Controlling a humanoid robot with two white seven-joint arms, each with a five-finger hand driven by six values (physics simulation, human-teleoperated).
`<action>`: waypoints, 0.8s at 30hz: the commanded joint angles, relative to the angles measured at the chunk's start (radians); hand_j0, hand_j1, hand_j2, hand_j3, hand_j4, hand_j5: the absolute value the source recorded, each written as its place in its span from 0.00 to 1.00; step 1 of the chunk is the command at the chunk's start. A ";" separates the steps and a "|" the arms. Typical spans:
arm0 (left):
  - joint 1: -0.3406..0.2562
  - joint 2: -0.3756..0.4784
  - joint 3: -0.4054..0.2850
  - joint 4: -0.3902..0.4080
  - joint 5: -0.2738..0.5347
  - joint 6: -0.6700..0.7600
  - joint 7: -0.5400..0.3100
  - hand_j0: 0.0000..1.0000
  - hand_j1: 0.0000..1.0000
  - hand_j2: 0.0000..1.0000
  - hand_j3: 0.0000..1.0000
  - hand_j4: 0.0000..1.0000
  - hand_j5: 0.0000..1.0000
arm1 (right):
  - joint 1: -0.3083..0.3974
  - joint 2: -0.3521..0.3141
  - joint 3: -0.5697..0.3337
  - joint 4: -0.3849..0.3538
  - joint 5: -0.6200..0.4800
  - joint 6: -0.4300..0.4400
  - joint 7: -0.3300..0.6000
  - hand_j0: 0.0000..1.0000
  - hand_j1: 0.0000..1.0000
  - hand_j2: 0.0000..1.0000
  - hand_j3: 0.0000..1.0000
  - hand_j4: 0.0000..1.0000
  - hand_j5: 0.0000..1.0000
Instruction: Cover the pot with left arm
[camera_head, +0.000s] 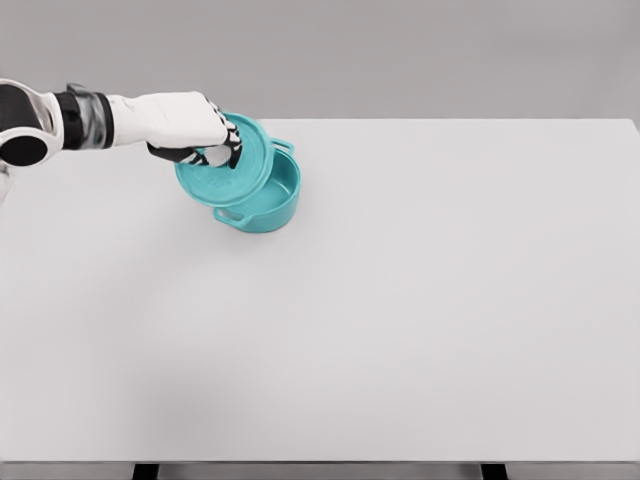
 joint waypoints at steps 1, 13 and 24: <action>0.000 0.000 -0.017 0.014 0.039 0.003 -0.001 0.50 0.50 0.50 0.50 0.50 0.50 | 0.000 0.000 0.000 0.000 0.001 0.000 0.000 1.00 1.00 1.00 1.00 1.00 1.00; -0.106 -0.006 -0.186 0.123 0.185 0.003 -0.008 0.50 0.50 0.50 0.50 0.50 0.50 | 0.000 0.000 0.000 0.000 0.001 0.000 0.000 1.00 1.00 1.00 1.00 1.00 1.00; -0.183 -0.084 -0.328 0.265 0.334 0.003 -0.035 0.50 0.50 0.50 0.50 0.50 0.50 | 0.000 0.000 0.000 0.000 0.001 0.000 0.001 1.00 1.00 1.00 1.00 1.00 1.00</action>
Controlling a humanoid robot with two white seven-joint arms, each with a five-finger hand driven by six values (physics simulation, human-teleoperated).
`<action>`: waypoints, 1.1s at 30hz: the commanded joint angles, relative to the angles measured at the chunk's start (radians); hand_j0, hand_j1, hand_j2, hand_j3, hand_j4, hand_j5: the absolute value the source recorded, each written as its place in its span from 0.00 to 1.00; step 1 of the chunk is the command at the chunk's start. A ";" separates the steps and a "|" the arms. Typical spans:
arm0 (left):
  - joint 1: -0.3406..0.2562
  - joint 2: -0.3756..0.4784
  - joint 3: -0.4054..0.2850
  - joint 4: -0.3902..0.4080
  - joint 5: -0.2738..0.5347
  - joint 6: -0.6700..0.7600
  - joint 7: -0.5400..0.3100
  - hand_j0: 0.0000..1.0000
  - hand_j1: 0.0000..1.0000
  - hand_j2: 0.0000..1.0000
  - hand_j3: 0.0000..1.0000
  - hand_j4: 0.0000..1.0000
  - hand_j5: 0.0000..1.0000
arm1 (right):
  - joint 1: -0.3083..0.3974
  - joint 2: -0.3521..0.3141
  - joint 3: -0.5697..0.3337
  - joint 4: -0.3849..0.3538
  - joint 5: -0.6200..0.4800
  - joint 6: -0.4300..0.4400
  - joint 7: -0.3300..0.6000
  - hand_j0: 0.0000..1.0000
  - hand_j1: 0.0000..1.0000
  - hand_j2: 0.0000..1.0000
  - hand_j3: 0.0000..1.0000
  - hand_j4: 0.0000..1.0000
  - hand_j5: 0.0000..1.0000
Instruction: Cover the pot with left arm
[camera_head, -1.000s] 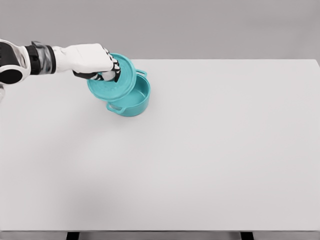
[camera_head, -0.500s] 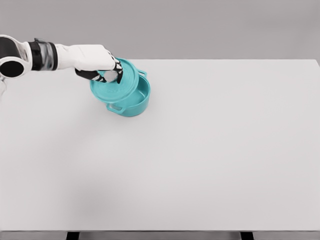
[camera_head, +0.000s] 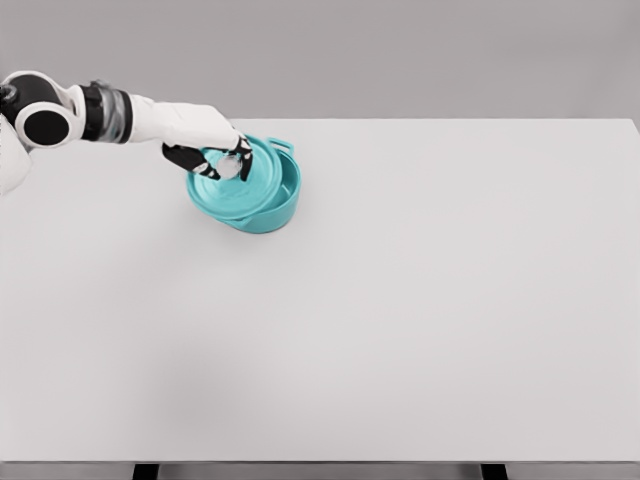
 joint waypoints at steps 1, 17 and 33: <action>0.000 -0.024 -0.010 0.036 0.023 0.003 -0.007 0.50 0.50 0.50 0.50 0.50 0.50 | 0.000 0.000 0.000 -0.001 0.001 0.000 0.000 1.00 1.00 1.00 1.00 1.00 1.00; -0.077 -0.104 -0.093 0.162 0.072 0.003 -0.013 0.51 0.51 0.51 0.51 0.51 0.51 | 0.000 0.000 0.000 0.000 0.001 0.000 0.001 1.00 1.00 1.00 1.00 1.00 1.00; -0.080 -0.132 -0.096 0.186 0.069 0.003 -0.013 0.52 0.52 0.52 0.52 0.52 0.52 | 0.000 0.000 0.000 -0.001 0.001 0.000 0.000 1.00 1.00 1.00 1.00 1.00 1.00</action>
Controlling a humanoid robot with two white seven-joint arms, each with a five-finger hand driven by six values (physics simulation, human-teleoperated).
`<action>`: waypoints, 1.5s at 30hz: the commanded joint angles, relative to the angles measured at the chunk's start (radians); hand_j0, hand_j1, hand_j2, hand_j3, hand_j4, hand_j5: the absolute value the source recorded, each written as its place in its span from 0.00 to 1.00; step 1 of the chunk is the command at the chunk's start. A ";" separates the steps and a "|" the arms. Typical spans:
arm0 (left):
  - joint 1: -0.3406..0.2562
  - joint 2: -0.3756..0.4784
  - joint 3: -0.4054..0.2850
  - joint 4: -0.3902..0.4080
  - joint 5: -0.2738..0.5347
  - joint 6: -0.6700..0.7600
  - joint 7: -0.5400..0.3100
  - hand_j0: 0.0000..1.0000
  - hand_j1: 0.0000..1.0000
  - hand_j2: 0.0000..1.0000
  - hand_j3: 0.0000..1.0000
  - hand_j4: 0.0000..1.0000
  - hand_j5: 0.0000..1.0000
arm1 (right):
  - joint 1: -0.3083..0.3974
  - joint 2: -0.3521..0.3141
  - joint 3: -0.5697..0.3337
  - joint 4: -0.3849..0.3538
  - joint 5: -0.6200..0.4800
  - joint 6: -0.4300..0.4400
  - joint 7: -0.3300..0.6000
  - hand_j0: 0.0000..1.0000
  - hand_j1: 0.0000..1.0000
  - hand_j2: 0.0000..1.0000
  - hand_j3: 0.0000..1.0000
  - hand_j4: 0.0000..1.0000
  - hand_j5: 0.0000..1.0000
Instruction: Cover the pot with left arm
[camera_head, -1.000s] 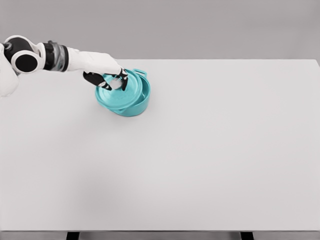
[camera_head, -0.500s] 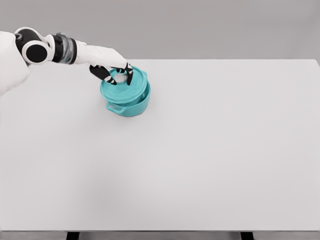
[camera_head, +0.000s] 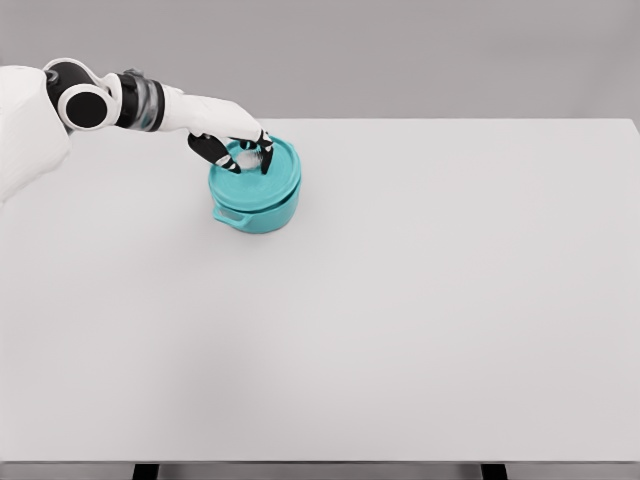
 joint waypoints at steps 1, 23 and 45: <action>0.000 0.000 0.002 0.001 0.004 0.003 0.001 0.53 0.53 0.53 0.53 0.53 0.53 | 0.000 0.000 0.000 0.000 0.001 0.000 0.000 1.00 1.00 1.00 1.00 1.00 1.00; -0.003 0.000 0.005 0.016 0.001 0.003 -0.017 1.00 1.00 1.00 1.00 1.00 1.00 | 0.000 0.000 0.000 -0.001 0.001 0.000 0.001 1.00 1.00 1.00 1.00 1.00 1.00; 0.314 0.555 0.304 -0.385 0.309 0.003 -0.017 1.00 1.00 1.00 1.00 1.00 1.00 | 0.000 0.000 0.000 0.000 0.001 0.000 0.000 1.00 1.00 1.00 1.00 1.00 1.00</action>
